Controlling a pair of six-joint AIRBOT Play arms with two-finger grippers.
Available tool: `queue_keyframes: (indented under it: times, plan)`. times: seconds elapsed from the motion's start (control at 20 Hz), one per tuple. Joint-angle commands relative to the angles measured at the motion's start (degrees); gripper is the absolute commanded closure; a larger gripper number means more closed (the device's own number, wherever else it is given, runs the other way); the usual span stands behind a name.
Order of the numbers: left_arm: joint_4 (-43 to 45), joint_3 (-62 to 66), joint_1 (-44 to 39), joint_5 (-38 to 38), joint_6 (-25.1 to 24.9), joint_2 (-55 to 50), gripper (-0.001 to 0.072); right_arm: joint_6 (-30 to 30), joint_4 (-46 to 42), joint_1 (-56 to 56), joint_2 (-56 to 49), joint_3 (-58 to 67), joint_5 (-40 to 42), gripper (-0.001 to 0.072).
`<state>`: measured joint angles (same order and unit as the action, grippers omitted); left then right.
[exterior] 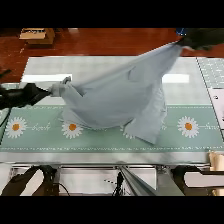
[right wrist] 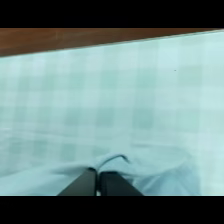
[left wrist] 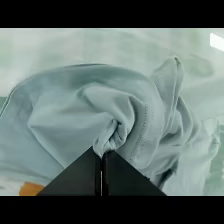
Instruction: Fold the shirts.
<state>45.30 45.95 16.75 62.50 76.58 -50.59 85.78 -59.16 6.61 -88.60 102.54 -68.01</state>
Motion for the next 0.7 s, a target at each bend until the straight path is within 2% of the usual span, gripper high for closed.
queue_keyframes:
  times: [0.0, 0.2, 0.25, 0.3, 0.35, 0.4, 0.45, 0.5, 0.55, 0.6, 0.65]
  plan:
    - [-8.0, -2.6, 0.0, -8.2, -6.3, -13.7, 0.0688, 1.1, 0.0, -5.1, -9.0, 0.1, 9.5, 0.0684]
    - [-21.2, -2.6, 0.0, -11.2, -12.0, -23.0, 0.0688, 3.7, -0.8, -5.5, -12.1, 0.1, 10.2, 0.0683]
    - [-22.6, -2.6, 0.0, -11.4, -12.9, -24.4, 0.0688, 3.6, -1.2, -5.3, -12.0, 0.1, 10.0, 0.0618]
    - [-22.9, -2.6, 0.1, -11.4, -13.8, -25.3, 0.0687, 3.5, -0.3, -4.8, -11.6, 0.1, 9.5, 0.0450]
    - [-22.9, -2.6, 0.6, -11.2, -15.1, -25.5, 0.0684, 2.6, 1.2, -4.2, -10.9, 0.1, 9.1, 0.0358]
    - [-22.8, -2.1, 1.8, -9.7, -16.4, -25.4, 0.0625, 0.7, 2.7, -3.3, -9.4, 0.1, 8.5, 0.0329]
    - [-22.8, -0.8, 4.3, -6.3, -17.4, -25.4, 0.0424, -0.9, 3.1, -2.0, -7.5, 0.1, 7.7, 0.0329]
    - [-22.2, 1.1, 7.7, -2.3, -17.3, -25.4, 0.0182, -2.1, 2.4, -0.3, -5.0, 0.1, 6.2, 0.0329]
    - [-21.2, 3.2, 11.6, 2.0, -17.1, -25.4, 0.0139, -2.8, -0.1, 1.9, -2.4, 0.1, 4.2, 0.0329]
    - [-19.0, 5.4, 16.1, 5.9, -14.9, -25.4, 0.0142, -3.1, -4.3, 3.9, -0.1, 0.1, 1.6, 0.0330]
    - [-15.4, 7.0, 20.0, 8.5, -11.5, -25.3, 0.0187, -3.1, -10.8, 6.0, 1.9, 0.1, -2.2, 0.0332]
